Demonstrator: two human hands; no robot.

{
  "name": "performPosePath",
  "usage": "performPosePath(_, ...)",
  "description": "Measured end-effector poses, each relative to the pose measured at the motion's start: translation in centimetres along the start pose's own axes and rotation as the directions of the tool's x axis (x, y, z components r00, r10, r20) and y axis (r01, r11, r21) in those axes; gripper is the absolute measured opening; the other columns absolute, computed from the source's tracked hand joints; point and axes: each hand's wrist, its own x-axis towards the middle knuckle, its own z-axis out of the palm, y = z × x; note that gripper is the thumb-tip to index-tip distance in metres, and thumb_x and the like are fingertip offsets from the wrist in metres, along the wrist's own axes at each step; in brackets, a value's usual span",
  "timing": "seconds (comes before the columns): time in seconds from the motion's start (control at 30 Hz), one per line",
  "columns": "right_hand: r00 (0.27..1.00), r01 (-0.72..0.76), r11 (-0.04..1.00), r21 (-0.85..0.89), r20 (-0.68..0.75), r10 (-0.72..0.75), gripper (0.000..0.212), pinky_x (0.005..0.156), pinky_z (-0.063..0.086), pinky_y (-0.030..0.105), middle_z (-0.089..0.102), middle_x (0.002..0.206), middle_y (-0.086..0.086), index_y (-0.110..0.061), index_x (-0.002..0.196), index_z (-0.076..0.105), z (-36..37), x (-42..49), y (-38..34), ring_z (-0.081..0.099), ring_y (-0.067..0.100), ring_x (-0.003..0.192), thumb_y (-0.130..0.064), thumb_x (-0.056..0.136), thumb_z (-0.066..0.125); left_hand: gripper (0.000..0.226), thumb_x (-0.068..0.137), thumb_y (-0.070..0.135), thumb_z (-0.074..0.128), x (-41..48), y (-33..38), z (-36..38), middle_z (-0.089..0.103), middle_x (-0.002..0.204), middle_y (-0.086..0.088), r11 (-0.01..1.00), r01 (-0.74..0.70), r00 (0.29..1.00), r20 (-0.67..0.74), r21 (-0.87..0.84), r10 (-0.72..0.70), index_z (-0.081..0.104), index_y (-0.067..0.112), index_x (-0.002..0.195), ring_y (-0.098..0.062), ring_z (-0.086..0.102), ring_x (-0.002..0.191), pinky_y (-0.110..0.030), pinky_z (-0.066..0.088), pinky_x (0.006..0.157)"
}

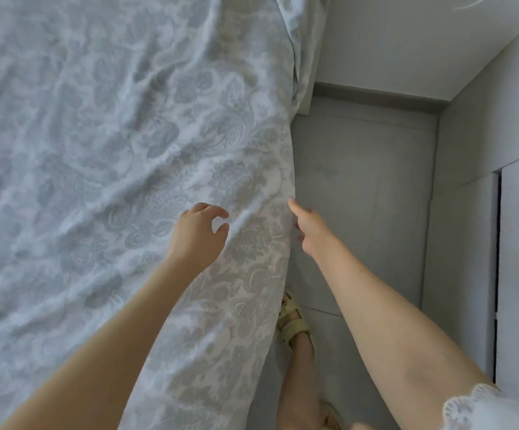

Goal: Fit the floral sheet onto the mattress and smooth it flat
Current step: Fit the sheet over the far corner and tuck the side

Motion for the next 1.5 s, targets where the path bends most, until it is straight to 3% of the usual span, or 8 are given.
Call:
performPosePath(0.17,0.766,0.546,0.730,-0.411,-0.109,-0.634,0.018,0.062,0.038,0.032,0.050,0.067,-0.003,-0.012,0.078,0.058,5.4,-0.3,-2.8,0.044,0.018,0.066,0.003,0.081,0.047,0.035,0.093,0.041,0.051,6.7,3.0,-2.5,0.054,0.130,0.003,0.987,0.008,0.997,-0.072,-0.162,-0.020,0.057,0.023,0.123,-0.016,0.054,0.111,-0.023,0.035,0.081)
performPosePath(0.3,0.621,0.742,0.307,-0.597,0.436,-0.652,0.032,0.076,0.047,0.029,0.067,0.096,0.007,-0.011,0.118,0.066,6.2,-4.8,-1.8,0.061,0.021,0.084,-0.003,0.093,0.047,0.051,0.085,0.055,0.054,10.7,4.9,-3.6,0.060,0.118,0.003,0.952,0.129,0.985,-0.076,-0.279,-0.156,0.054,0.020,0.123,-0.015,0.058,0.106,-0.026,0.040,0.079)
performPosePath(0.63,0.991,0.073,0.992,-0.102,-0.104,-0.084,0.072,0.098,0.046,0.038,0.050,0.137,0.008,-0.011,0.145,0.031,5.1,7.7,-14.1,0.052,0.025,0.120,-0.036,0.087,0.066,0.020,0.090,0.027,0.055,17.4,5.9,-2.5,0.067,0.093,-0.008,0.980,0.160,0.978,0.117,0.117,-0.173,0.063,0.010,0.096,-0.025,0.062,0.081,-0.031,0.044,0.059)
performPosePath(0.87,0.983,0.103,0.993,-0.064,-0.144,-0.111,0.017,0.064,0.051,0.028,0.065,0.080,0.016,0.004,0.076,0.066,4.9,9.1,-17.2,0.057,0.022,0.072,-0.012,0.082,0.071,0.016,0.088,0.029,0.059,18.4,6.1,-3.6,0.069,0.085,-0.003,0.967,0.200,0.951,0.206,0.157,-0.230,0.067,0.015,0.086,-0.022,0.064,0.077,-0.029,0.050,0.063)
performPosePath(1.0,0.775,0.372,0.910,-0.183,-0.478,-0.413,0.022,0.055,0.038,0.034,0.050,0.060,0.002,-0.014,0.053,0.058,-2.3,5.4,-20.5,0.045,0.016,0.060,-0.022,0.062,0.076,0.013,0.088,0.028,0.059,18.9,7.5,-4.9,0.061,0.105,-0.004,0.972,0.216,0.954,0.195,0.088,-0.229,0.067,0.018,0.090,-0.021,0.059,0.086,-0.029,0.046,0.067)
performPosePath(1.23,0.591,0.274,0.193,-0.942,0.007,-0.807,0.034,0.065,0.041,0.032,0.059,0.077,-0.007,-0.021,0.071,0.063,-3.6,3.1,-27.5,0.055,0.017,0.064,-0.054,0.076,0.067,0.039,0.090,0.031,0.059,22.7,11.5,-6.4,0.045,0.139,0.001,0.990,0.141,0.986,0.087,0.006,-0.141,0.055,0.025,0.128,-0.025,0.044,0.123,-0.032,0.042,0.090)
performPosePath(1.33,0.579,0.353,0.315,-0.881,-0.059,-0.813,0.036,0.073,0.046,0.035,0.065,0.094,0.001,-0.015,0.089,0.066,-2.9,7.9,-31.5,0.062,0.022,0.082,-0.050,0.085,0.059,0.039,0.090,0.026,0.059,25.6,13.2,-6.8,0.046,0.140,-0.002,0.991,0.129,0.992,0.016,-0.034,-0.128,0.055,0.020,0.128,-0.027,0.047,0.123,-0.038,0.040,0.100)
performPosePath(1.5,0.869,0.335,0.671,-0.661,-0.059,-0.492,0.067,0.108,0.035,0.039,0.040,0.148,0.006,-0.013,0.144,0.034,0.4,16.3,-38.6,0.041,0.024,0.133,-0.048,0.091,0.053,0.037,0.092,0.026,0.055,30.6,15.4,-7.5,0.046,0.140,-0.002,0.988,0.147,0.986,-0.078,-0.052,-0.151,0.055,0.020,0.128,-0.028,0.050,0.119,-0.038,0.043,0.095)
